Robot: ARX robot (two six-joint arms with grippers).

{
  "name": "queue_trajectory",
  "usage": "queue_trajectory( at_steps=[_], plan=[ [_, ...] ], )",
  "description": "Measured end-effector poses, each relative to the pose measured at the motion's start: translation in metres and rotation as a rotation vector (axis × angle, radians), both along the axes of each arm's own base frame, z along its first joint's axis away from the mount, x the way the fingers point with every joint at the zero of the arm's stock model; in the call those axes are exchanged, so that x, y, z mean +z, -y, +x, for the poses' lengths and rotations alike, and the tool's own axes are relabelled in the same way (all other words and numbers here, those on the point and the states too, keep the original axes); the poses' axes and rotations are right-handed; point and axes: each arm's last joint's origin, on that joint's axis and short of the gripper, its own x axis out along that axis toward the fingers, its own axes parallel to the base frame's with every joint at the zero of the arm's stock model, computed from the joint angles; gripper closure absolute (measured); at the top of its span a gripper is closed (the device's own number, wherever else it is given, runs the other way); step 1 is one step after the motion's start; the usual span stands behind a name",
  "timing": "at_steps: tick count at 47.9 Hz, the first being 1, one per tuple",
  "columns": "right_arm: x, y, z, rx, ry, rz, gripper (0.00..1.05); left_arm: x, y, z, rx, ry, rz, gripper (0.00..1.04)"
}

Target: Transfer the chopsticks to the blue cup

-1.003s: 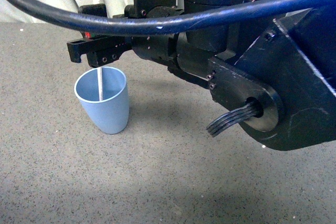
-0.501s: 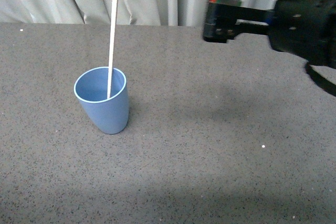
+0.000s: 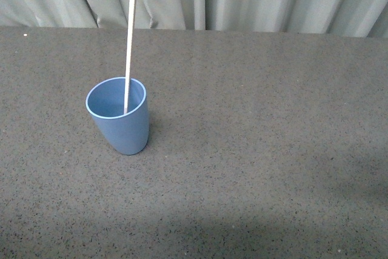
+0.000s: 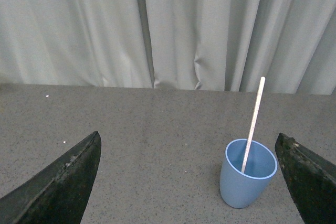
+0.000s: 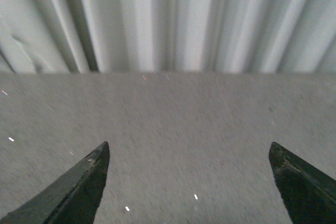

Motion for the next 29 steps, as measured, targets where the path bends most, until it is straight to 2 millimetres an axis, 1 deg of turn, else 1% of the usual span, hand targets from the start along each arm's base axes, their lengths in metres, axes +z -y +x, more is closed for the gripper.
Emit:
queue_trajectory(
  at_steps=[2,3,5,8,15,16,23,26,29],
  plan=[
    [0.002,0.005,-0.008,0.008,0.062,0.011,0.28,0.0,0.0,0.0,0.0,0.0,0.0,0.07],
    [0.004,0.008,-0.013,0.012,0.089,0.014,0.33,0.0,0.0,0.0,0.0,0.0,0.0,0.07],
    [0.005,0.012,-0.017,0.009,0.111,0.014,0.41,0.0,0.0,0.0,0.0,-0.001,0.0,0.07],
    [0.002,0.015,-0.021,0.003,0.129,0.015,0.49,0.0,0.0,0.0,0.0,0.0,0.0,0.07],
    [-0.008,0.021,-0.029,0.007,0.099,0.005,0.71,0.0,0.0,0.0,0.0,0.0,0.0,0.07],
    [-0.009,0.022,-0.03,0.007,0.097,0.005,0.73,0.0,0.0,0.0,0.0,0.0,0.0,0.07],
    [-0.005,0.028,-0.039,0.007,0.117,0.006,1.03,0.0,0.0,0.0,0.0,0.0,0.0,0.07],
    [-0.004,0.034,-0.042,0.03,0.118,0.006,1.04,0.0,0.0,0.0,0.0,-0.001,0.0,0.07],
    [-0.004,0.038,-0.045,0.005,0.117,0.005,1.04,0.0,0.0,0.0,0.0,0.0,0.0,0.07]
  ],
)
